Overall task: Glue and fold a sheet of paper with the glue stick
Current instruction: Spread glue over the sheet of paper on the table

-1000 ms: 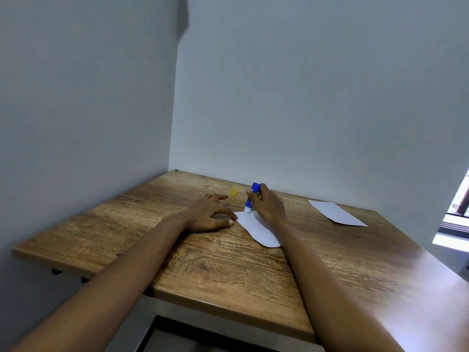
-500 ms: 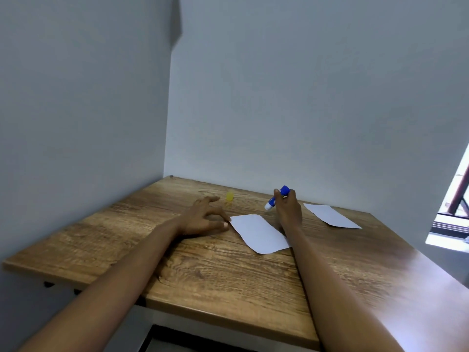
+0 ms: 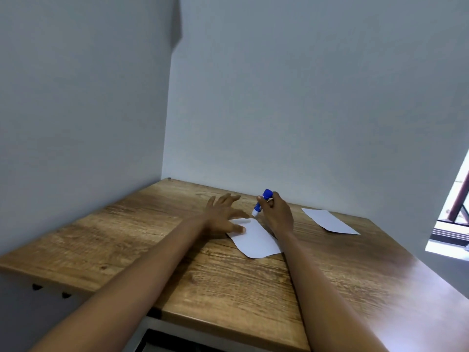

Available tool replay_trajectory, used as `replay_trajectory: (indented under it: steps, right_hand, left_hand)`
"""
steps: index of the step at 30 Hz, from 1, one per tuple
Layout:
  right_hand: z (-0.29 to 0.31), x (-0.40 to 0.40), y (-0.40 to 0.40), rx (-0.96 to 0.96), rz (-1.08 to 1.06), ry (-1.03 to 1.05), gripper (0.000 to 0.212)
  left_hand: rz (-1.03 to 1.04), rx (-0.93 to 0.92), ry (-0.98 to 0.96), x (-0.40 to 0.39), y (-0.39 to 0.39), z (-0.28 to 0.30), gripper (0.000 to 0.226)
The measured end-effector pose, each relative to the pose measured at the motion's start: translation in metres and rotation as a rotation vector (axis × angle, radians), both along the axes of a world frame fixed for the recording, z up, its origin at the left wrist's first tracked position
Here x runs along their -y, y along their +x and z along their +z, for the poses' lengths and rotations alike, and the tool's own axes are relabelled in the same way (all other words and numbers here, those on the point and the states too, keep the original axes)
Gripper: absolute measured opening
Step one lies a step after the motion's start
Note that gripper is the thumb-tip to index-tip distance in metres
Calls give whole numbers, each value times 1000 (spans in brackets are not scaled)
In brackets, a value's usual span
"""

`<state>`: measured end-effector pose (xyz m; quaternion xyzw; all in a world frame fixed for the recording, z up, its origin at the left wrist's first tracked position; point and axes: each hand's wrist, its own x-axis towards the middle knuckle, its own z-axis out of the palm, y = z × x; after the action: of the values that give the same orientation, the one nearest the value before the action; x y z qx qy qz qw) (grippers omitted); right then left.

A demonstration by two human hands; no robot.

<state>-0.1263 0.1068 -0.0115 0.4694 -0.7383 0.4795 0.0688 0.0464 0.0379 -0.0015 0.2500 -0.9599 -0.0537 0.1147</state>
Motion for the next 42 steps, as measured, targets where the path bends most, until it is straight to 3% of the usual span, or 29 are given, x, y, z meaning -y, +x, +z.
replay_trajectory:
  steps: [15,42]
  right_hand:
    - [5,-1,9,-133,-57,-12,46]
    - [6,-5,9,-112,-104,34,51]
  left_hand:
    - [15,39,73,3,-4,-12,51]
    - [178,62,16,8,5,-10,55]
